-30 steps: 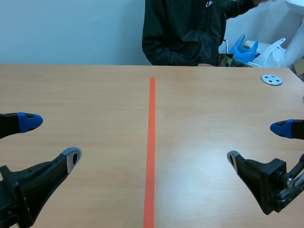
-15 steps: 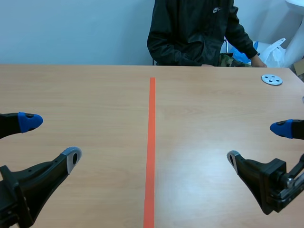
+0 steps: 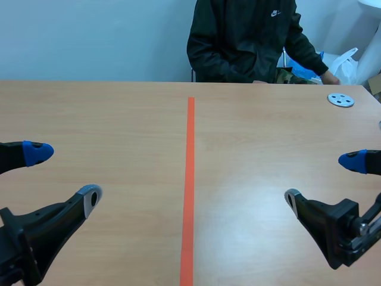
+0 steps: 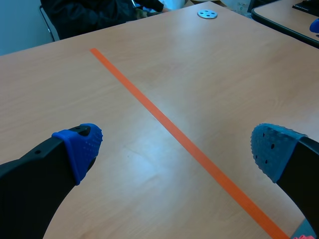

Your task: Sort the leaf by its shape. The table is split by an orange tape line. A compound leaf with several leaflets goes to the left side, a simple leaf with one blade goes to the right side. Return to the home posture when a red brick is placed on the table.

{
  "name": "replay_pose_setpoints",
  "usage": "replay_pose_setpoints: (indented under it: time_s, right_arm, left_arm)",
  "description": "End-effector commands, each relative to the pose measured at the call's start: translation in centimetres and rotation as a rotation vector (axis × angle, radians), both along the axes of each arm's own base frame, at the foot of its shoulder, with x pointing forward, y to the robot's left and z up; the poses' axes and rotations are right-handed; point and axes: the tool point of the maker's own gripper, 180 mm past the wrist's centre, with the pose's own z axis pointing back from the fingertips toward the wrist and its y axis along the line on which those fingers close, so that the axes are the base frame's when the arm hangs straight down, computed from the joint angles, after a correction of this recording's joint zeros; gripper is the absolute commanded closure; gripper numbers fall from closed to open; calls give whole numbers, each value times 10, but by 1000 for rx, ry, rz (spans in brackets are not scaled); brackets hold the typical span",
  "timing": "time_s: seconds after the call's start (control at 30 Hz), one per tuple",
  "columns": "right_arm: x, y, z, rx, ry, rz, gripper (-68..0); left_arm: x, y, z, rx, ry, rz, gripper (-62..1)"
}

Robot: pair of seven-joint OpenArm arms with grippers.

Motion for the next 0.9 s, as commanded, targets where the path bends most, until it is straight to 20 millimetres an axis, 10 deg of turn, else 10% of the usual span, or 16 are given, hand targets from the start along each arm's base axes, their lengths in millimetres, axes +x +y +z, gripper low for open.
replay_pose_setpoints:
  time_s: [0.0,0.87]
  right_arm:
    - [5,-3,8,4,-28,-4,-679]
    - [5,-3,8,4,-28,-4,-679]
  left_arm:
    - [1,-4,8,-26,-23,-5,-623]
    - [1,-4,8,-26,-23,-5,-623]
